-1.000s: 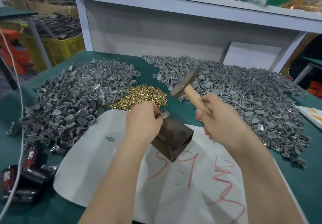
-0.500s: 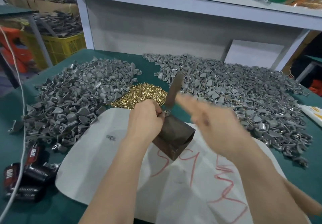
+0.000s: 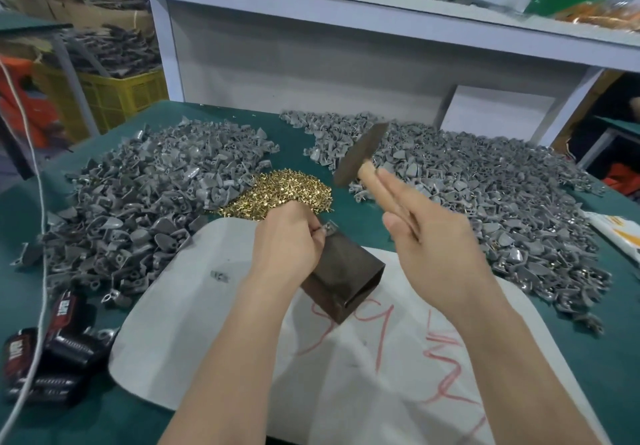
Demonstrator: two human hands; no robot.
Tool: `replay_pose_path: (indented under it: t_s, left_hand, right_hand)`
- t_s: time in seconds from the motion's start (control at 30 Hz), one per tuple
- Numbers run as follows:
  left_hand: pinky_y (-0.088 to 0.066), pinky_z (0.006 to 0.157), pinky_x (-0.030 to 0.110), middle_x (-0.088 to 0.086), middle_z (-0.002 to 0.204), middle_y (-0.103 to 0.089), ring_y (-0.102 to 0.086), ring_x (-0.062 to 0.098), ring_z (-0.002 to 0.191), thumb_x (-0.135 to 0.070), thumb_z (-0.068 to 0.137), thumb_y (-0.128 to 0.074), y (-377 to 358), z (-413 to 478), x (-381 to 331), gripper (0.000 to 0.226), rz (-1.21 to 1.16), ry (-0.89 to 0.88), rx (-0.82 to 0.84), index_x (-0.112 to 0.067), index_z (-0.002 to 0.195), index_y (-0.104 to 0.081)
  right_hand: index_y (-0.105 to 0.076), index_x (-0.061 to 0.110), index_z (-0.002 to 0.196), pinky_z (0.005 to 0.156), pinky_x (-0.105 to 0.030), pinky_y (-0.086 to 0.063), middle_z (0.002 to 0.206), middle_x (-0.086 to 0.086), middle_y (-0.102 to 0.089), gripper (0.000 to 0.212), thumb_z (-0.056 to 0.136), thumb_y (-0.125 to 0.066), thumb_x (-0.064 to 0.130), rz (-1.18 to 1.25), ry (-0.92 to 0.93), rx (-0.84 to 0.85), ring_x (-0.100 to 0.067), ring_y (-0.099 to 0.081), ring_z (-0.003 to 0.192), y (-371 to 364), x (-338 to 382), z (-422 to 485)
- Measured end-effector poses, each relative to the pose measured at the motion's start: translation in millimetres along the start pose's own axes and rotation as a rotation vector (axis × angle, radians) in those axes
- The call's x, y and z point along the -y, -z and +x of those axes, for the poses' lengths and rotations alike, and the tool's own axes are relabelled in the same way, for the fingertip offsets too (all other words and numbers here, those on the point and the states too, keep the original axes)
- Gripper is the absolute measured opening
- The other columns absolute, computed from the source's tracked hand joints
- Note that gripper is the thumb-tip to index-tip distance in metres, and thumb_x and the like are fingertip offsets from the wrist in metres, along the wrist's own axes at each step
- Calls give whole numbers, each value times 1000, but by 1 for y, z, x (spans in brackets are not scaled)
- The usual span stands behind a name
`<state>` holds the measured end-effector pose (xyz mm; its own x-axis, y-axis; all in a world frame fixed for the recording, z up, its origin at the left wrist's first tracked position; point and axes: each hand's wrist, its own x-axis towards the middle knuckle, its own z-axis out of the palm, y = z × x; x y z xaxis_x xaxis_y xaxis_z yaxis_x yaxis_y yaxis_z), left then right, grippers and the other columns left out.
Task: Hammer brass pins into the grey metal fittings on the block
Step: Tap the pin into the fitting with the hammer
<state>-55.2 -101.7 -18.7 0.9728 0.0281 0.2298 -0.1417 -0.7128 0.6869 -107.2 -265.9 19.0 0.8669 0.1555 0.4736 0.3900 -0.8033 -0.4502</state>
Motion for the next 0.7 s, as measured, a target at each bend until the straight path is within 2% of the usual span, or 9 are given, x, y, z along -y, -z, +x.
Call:
replay_pose_path:
  t_s: [0.07, 0.13, 0.23, 0.3, 0.4, 0.47, 0.53, 0.6, 0.7]
  left_hand:
    - [-52, 75, 37, 7, 83, -69, -63, 29, 85, -16, 85, -65, 0, 0, 0, 9, 3, 4, 14, -15, 78, -71]
    - [-51, 75, 35, 7, 85, -69, -63, 29, 87, -17, 86, -64, 0, 0, -1, 7, 25, 12, 34, -16, 81, -70]
    - [-52, 79, 36, 6, 89, -70, -63, 29, 90, -19, 86, -64, 2, -2, -2, 7, 31, 26, 31, -18, 85, -71]
    - [-52, 81, 37, 3, 89, -71, -63, 26, 91, -20, 87, -65, 2, -1, -2, 8, 44, 24, 18, -18, 84, -72]
    - [-52, 83, 37, -1, 89, -70, -63, 23, 92, -21, 88, -65, 3, -2, -4, 8, 38, 31, 27, -20, 84, -71]
    - [-51, 85, 39, -2, 93, -70, -62, 22, 95, -20, 90, -62, 3, -2, -4, 11, 39, 27, 29, -20, 87, -72]
    - [-50, 88, 40, -3, 95, -70, -62, 21, 97, -20, 91, -60, 4, -2, -5, 13, 43, 25, 29, -20, 90, -73]
    - [-48, 91, 42, -4, 96, -70, -61, 21, 98, -20, 92, -59, 3, -1, -5, 14, 35, 26, 31, -20, 91, -73]
    - [-48, 91, 41, -4, 91, -70, -62, 20, 94, -19, 91, -60, 2, -2, -7, 12, -20, 3, 35, -21, 88, -72]
  right_hand:
    - [-32, 63, 130, 75, 15, -20, 112, 52, -42, 63, 94, -50, 14, -42, 0, 48, 23, -36, 104, -3, 2, -3]
    - [-33, 61, 132, 73, 8, -28, 123, 31, -54, 60, 93, -51, 18, -124, -3, 189, 6, -49, 95, -6, 3, -4]
    - [-36, 50, 137, 76, -19, -41, 113, 14, -64, 53, 94, -49, 20, -100, -92, 223, -10, -61, 86, -6, -2, 9]
    - [-39, 43, 138, 66, -19, -42, 104, 13, -62, 48, 96, -46, 20, -54, -191, 148, -7, -60, 72, -12, -16, 20]
    - [-50, 36, 131, 70, -31, -53, 87, 11, -62, 36, 97, -44, 27, 36, -380, 162, -24, -62, 74, -27, -37, 27]
    - [-54, 31, 129, 62, -29, -45, 70, 17, -51, 36, 96, -43, 38, 37, -430, 260, -16, -52, 70, -36, -47, 25]
    - [-56, 26, 129, 65, -26, -42, 80, 14, -61, 41, 95, -41, 45, 20, -447, 331, -12, -55, 75, -41, -51, 21]
    - [-60, 24, 124, 79, -30, -47, 104, -3, -68, 39, 96, -42, 44, -110, -414, 360, -21, -61, 94, -41, -52, 19]
    - [-61, 25, 122, 93, -33, -46, 111, -1, -65, 31, 95, -49, 34, -103, -310, 189, -17, -59, 102, -34, -41, 24]
